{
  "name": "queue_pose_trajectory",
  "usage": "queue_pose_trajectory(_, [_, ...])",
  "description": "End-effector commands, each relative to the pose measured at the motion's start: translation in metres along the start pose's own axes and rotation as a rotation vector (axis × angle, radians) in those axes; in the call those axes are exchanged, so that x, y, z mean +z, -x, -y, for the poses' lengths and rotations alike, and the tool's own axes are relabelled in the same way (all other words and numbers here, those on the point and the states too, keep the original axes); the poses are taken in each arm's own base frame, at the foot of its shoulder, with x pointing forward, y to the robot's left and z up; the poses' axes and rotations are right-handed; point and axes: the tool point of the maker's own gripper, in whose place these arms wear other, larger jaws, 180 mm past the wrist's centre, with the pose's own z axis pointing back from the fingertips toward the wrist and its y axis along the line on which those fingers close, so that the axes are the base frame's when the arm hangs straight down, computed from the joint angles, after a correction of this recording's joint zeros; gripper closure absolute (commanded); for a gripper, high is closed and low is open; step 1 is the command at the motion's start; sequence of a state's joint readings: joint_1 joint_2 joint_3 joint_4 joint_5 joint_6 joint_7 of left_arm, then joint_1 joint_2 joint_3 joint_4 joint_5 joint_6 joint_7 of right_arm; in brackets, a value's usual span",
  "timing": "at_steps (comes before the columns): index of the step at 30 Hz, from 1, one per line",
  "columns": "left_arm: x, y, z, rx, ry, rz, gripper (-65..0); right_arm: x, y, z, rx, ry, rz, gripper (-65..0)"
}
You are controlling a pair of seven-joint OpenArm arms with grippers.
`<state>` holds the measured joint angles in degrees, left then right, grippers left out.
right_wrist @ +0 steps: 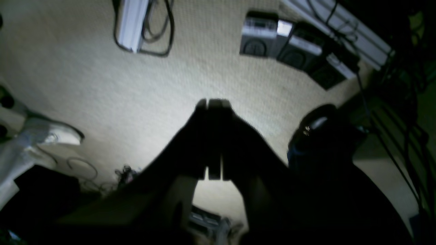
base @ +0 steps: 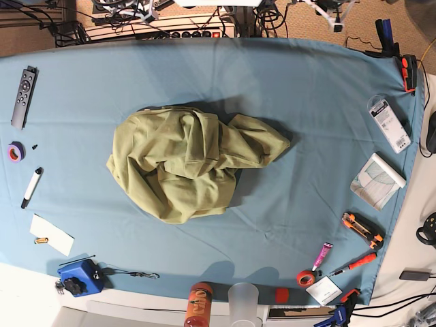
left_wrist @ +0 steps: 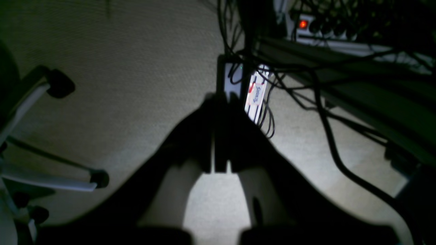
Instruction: Layout the t-shirt on the table in an organized manner, then fold the t-shirt properly
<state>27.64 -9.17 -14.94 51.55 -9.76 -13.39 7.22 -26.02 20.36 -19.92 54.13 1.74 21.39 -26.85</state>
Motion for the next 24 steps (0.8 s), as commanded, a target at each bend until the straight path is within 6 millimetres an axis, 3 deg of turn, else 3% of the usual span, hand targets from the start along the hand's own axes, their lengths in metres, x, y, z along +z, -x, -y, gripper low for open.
queue_pose_trajectory(1, [0.007,-0.001,-0.005,0.002,-0.002,0.018,0.0,0.004,0.006,0.004,0.0,0.015,-0.008,0.0])
queue_pose_trajectory(4, [0.02,-0.001,-0.006,0.003,0.002,0.023,0.0,0.011,0.01,0.006,0.004,0.049,-0.002,0.0])
queue_pose_trajectory(13, [0.06,-0.025,0.005,-0.059,0.031,0.126,0.0,0.036,0.011,-0.001,-0.03,0.09,0.006,0.0])
queue_pose_trajectory(18, [0.085,-0.035,0.024,-0.176,0.145,0.127,0.0,0.065,0.005,0.009,-0.177,0.112,0.083,0.0])
queue_pose_trajectory(24, [0.112,-0.041,0.03,-0.247,0.154,0.134,0.0,0.107,0.007,0.029,-0.3,0.154,0.128,0.0])
